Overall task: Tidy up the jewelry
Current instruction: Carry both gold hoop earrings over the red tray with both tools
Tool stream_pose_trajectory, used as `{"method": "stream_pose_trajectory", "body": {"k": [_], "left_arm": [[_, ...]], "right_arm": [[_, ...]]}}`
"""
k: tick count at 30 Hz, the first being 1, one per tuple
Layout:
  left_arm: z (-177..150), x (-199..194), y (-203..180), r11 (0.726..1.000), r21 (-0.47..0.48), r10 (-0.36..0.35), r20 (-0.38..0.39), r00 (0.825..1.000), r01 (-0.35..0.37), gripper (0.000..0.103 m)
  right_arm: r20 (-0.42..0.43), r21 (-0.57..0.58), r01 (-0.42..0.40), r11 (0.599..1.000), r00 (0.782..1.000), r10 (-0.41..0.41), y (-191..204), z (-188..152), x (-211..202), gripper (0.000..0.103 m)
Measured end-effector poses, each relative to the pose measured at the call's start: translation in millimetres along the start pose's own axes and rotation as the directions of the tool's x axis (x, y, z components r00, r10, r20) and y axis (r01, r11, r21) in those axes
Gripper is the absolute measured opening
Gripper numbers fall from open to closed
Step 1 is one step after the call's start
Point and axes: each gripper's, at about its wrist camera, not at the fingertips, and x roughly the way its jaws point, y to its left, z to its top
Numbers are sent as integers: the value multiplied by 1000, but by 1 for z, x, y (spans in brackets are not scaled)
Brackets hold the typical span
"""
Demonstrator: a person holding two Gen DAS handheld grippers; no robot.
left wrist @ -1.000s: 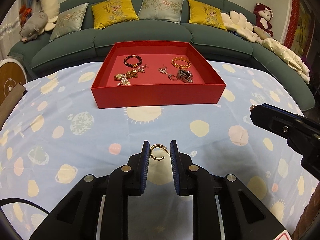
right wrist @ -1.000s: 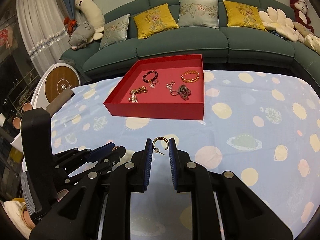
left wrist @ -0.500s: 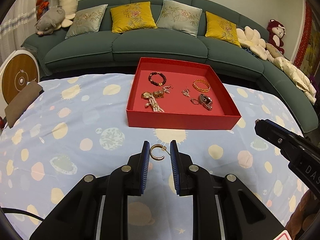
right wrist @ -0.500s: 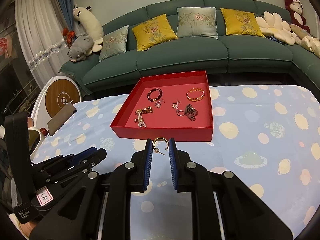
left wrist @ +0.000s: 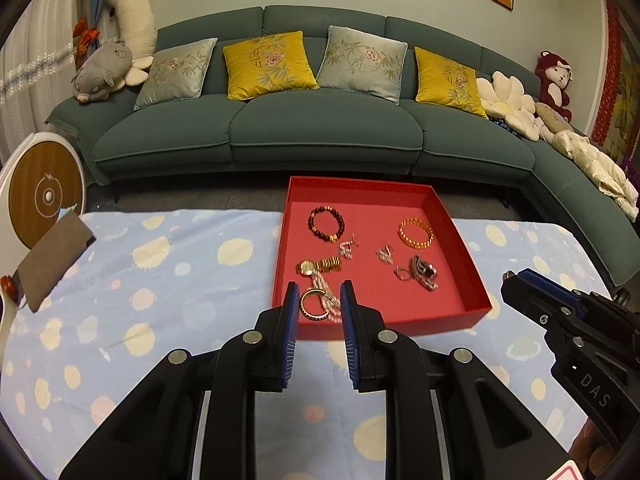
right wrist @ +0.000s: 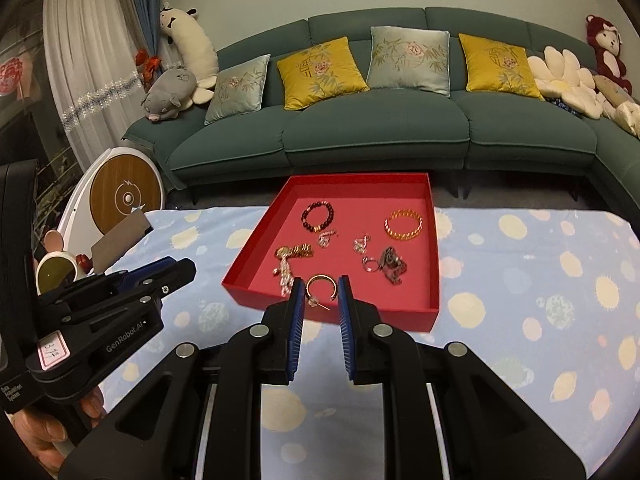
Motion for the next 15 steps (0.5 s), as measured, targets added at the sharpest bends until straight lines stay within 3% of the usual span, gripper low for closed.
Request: {"method": "stream_pose_trajectory", "body": {"k": [7, 15], "left_arm": [[43, 44, -1, 1000, -17, 7, 6, 1000, -7, 19], [52, 100, 4, 998, -70, -9, -49, 999, 5, 19]], "right_arm": [[32, 55, 3, 998, 999, -5, -25, 43, 34, 16], [9, 70, -7, 998, 1000, 7, -37, 54, 85, 16]]}}
